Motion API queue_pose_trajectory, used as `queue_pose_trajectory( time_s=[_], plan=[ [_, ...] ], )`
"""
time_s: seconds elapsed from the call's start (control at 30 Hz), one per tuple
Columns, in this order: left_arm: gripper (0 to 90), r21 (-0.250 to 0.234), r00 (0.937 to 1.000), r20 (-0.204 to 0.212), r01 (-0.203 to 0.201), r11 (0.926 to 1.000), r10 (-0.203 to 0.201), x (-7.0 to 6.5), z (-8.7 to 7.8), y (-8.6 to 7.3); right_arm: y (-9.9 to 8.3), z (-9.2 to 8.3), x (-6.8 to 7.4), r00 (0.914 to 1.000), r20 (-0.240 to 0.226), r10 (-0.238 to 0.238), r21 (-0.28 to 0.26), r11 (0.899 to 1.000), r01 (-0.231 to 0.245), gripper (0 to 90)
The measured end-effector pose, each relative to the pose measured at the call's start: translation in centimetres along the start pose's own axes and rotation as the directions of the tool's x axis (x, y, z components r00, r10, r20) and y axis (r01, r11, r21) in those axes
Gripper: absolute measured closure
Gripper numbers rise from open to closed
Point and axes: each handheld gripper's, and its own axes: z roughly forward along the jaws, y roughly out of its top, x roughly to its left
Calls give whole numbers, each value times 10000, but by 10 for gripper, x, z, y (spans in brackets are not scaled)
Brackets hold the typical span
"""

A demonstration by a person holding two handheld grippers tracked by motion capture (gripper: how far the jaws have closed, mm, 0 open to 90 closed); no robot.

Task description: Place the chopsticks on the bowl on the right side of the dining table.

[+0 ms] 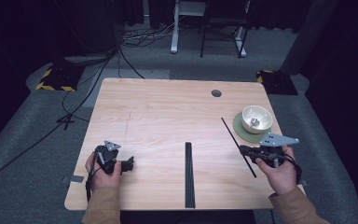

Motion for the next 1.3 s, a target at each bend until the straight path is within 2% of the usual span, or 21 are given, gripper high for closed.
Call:
queue_pose_trajectory(
  time_s=[0.23, 0.33, 0.67, 0.83, 0.93, 0.97, 1.13, 1.3],
  plan=[
    [1, 2, 10000, 2, 3, 10000, -3, 0, 0, 0, 12, -16, -10, 9999, 46, -123, -133, 9998, 124, 869],
    [1, 2, 10000, 5, 8, 10000, -8, 0, 0, 0, 17, -23, -17, 9997, 109, -199, -129, 9997, 200, 869],
    [2, -1, 10000, 3, 9, 10000, -9, 0, 0, 0, 33, -37, -46, 9994, 350, -7, -129, 9999, 11, 869],
    [1, -2, 10000, 3, 8, 10000, -8, 0, 0, 0, 37, -40, -57, 9985, 539, -1, -41, 10000, 3, 869],
    [2, 3, 10000, 3, 10, 10000, -10, 0, 0, 0, 40, -41, -69, 9957, 887, 258, 14, 9997, -260, 870],
    [2, 3, 10000, 3, 10, 10000, -10, 0, 0, 0, 40, -41, -69, 9957, 887, 258, 14, 9997, -260, 870],
    [2, -1, 10000, 1, 9, 10000, -9, 0, 0, 0, 43, -38, -90, 9904, 1310, 432, 119, 9989, -451, 869],
    [2, 1, 10000, 3, 3, 10000, -3, 0, 0, 0, 46, -33, -101, 9883, 1459, 451, 157, 9987, -479, 869]
  ],
)
